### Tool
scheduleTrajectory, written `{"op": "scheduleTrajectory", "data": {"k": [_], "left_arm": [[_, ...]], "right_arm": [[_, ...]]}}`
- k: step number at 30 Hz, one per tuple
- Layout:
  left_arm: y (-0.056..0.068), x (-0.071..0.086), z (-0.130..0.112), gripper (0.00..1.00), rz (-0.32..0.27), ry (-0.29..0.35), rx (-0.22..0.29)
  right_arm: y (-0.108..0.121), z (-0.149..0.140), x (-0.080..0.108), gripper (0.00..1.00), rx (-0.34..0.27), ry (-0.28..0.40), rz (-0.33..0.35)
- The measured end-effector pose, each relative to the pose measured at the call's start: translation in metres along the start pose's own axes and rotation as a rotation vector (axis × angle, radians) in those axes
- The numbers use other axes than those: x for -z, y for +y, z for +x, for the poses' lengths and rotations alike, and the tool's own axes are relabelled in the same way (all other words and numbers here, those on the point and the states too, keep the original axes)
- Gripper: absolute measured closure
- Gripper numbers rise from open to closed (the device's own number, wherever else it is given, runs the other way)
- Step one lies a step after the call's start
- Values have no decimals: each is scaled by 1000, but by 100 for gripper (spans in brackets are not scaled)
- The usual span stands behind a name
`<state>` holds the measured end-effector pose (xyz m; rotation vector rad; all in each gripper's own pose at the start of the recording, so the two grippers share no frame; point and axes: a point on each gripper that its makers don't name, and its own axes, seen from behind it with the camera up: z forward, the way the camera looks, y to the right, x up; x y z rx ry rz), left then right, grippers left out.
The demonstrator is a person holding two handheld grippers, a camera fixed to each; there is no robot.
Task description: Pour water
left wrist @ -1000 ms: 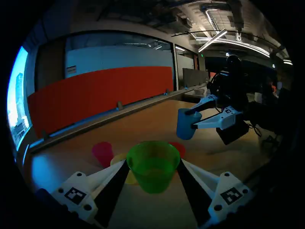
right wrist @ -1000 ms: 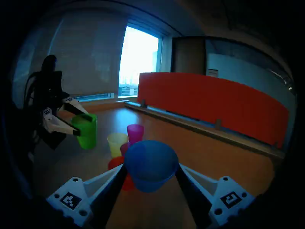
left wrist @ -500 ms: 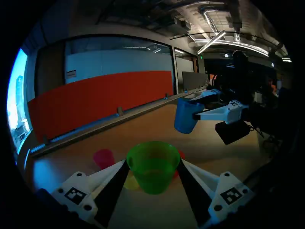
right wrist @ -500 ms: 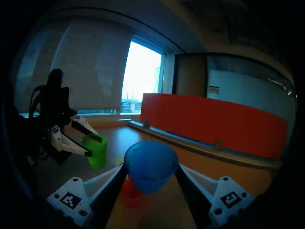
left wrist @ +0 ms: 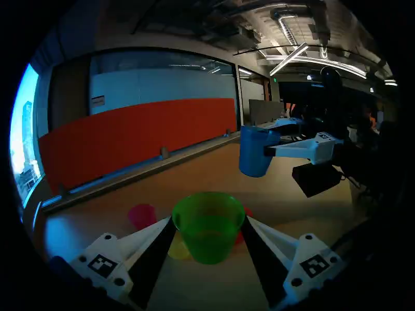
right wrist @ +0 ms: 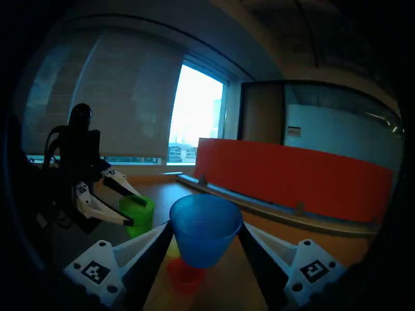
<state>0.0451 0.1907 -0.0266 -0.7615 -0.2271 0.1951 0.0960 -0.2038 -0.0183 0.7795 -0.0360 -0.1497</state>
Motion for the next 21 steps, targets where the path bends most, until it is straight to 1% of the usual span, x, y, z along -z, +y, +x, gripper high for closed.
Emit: {"op": "scheduleTrajectory", "data": {"k": [3, 14, 18, 21], "left_arm": [[-1, 0, 1, 14, 1, 3, 3], [-4, 2, 2, 14, 5, 7, -10], [-4, 3, 4, 14, 4, 9, -31], [-3, 3, 7, 14, 6, 10, -59]], "right_arm": [[-2, 3, -2, 8, -2, 5, 4], [-11, 11, -4, 8, 8, 19, 21], [-17, 9, -4, 8, 0, 9, 43], [-24, 6, -4, 9, -4, -6, 72]]}}
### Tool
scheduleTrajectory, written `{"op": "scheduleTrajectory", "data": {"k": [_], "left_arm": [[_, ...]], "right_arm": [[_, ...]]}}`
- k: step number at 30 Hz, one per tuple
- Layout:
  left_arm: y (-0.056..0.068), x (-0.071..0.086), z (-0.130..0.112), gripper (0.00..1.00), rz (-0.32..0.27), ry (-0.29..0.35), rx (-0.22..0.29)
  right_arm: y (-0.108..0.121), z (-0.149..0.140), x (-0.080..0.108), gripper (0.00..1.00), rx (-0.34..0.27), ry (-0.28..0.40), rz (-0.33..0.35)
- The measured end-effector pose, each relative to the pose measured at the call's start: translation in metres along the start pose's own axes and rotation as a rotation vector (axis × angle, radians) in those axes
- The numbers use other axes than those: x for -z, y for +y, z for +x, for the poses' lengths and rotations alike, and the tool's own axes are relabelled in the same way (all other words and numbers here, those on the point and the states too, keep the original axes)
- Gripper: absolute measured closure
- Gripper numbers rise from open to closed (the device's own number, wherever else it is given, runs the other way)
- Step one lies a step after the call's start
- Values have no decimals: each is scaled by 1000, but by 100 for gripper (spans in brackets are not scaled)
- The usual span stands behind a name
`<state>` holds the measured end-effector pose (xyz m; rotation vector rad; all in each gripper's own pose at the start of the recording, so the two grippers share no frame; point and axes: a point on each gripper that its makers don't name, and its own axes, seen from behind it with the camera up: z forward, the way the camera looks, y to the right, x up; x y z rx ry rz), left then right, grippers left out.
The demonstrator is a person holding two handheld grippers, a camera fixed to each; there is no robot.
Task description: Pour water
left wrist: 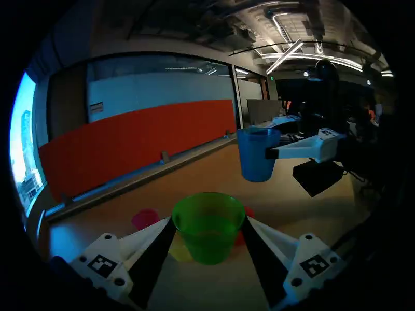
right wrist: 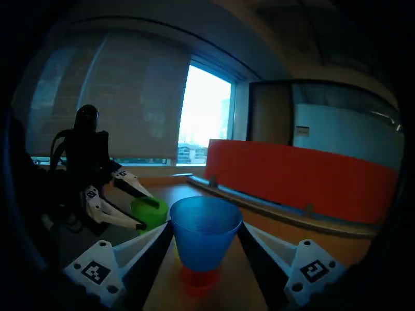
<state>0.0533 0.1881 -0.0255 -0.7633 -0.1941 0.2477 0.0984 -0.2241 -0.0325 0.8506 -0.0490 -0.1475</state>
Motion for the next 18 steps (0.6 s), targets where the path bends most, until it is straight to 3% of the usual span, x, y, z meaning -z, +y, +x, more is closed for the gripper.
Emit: {"op": "scheduleTrajectory", "data": {"k": [18], "left_arm": [[-16, -3, 11, 14, 47, -31, -196]], "right_arm": [[-43, -47, -10, 9, 13, -114, 119]]}}
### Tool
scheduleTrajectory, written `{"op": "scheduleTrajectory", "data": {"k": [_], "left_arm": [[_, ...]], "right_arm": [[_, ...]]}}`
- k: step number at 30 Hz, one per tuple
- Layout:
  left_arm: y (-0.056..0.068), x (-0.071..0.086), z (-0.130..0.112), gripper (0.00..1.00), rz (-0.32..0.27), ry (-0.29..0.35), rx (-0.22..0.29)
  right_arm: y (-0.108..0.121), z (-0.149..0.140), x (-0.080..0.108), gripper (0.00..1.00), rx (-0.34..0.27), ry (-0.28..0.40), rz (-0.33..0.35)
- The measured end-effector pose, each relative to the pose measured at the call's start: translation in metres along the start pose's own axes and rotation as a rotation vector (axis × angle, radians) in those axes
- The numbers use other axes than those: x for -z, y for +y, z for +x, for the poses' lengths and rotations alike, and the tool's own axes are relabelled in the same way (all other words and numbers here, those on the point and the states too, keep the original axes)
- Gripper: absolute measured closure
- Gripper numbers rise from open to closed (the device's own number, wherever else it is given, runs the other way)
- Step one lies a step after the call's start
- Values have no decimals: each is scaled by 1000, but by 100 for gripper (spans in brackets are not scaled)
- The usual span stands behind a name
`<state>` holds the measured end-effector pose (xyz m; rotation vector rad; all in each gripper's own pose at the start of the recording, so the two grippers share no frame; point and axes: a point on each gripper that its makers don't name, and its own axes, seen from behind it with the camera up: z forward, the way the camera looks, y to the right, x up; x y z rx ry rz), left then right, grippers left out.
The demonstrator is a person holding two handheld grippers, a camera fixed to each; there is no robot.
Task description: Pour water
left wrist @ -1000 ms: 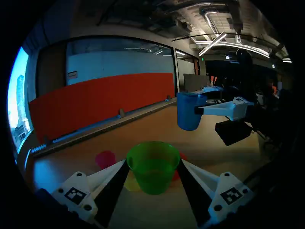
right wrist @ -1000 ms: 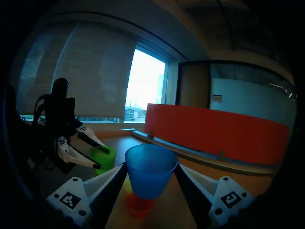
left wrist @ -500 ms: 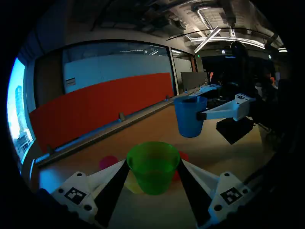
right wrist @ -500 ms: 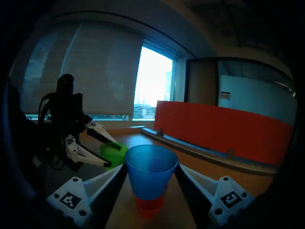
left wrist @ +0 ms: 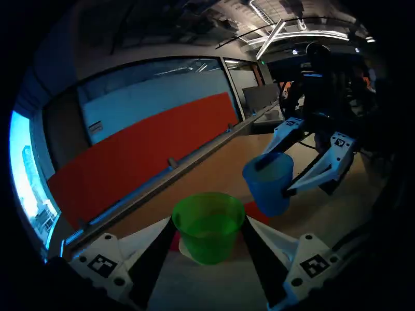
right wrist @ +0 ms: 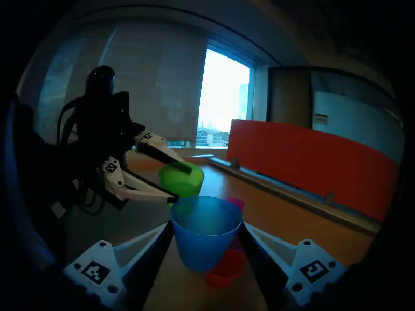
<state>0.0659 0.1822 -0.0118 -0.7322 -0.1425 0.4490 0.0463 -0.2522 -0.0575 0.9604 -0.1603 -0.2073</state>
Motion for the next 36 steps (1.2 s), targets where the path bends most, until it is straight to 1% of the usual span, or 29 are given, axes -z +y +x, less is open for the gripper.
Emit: {"op": "scheduleTrajectory", "data": {"k": [3, 8, 15, 25, 30, 36], "left_arm": [[-1, 0, 3, 14, -2, -5, -37], [-6, 1, 12, 14, 11, -4, -104], [-8, 2, 23, 14, 15, -6, -176], [1, 1, 31, 14, 17, -24, -290], [2, 1, 35, 14, 27, -24, -336], [5, -1, 39, 14, 25, -28, -380]], "right_arm": [[-5, -6, -3, 9, -4, -19, 15], [-13, -15, -7, 9, -6, -38, 34], [-20, -25, -12, 9, -16, -59, 53], [-29, -29, -20, 9, -38, -63, 74], [-31, -30, -21, 9, -42, -64, 78], [-31, -31, -23, 9, -44, -62, 78]]}}
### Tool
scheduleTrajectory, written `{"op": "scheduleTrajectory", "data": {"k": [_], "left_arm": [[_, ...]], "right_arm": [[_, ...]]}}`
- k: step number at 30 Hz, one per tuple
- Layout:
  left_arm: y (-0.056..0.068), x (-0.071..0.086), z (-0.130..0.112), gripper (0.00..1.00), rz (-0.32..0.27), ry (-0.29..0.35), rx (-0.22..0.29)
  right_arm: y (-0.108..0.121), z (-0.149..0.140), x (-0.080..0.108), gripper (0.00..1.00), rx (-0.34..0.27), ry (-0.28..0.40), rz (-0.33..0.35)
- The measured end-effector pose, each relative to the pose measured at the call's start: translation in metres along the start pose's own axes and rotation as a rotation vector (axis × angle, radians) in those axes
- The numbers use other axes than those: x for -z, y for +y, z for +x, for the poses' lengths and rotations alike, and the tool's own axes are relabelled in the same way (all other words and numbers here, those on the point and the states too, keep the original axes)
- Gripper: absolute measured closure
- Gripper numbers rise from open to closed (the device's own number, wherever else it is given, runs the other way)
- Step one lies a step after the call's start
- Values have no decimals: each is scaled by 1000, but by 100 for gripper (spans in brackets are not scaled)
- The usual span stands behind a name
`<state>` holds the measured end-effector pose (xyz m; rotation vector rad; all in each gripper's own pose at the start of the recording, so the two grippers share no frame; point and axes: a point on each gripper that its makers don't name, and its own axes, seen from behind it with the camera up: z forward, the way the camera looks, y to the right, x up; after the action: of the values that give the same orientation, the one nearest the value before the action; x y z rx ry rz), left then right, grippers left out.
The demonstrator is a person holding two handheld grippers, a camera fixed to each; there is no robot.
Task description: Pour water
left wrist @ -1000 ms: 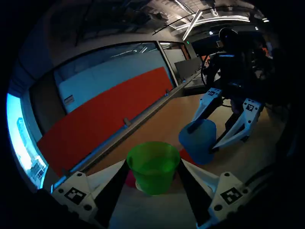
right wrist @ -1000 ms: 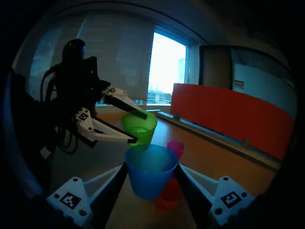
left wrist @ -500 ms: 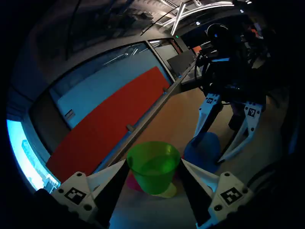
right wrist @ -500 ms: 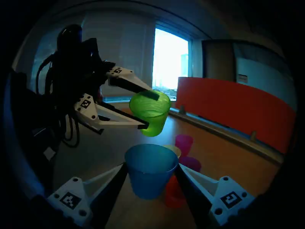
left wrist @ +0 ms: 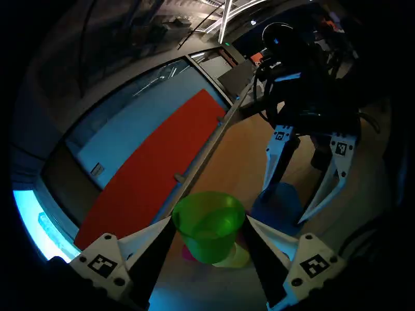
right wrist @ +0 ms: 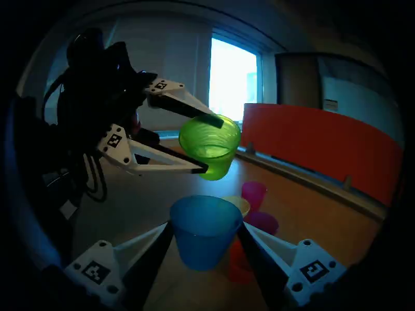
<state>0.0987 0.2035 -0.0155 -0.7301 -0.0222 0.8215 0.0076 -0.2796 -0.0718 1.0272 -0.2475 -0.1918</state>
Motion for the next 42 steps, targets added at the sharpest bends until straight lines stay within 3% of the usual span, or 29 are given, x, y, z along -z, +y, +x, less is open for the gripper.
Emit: {"op": "scheduleTrajectory", "data": {"k": [17, 42], "left_arm": [[0, -10, 10, 14, 10, 2, -137], [-2, -11, 18, 14, 33, 4, -241]], "right_arm": [[2, 0, 0, 9, 1, 5, 2], [3, 6, -2, 9, 10, 18, 3]]}}
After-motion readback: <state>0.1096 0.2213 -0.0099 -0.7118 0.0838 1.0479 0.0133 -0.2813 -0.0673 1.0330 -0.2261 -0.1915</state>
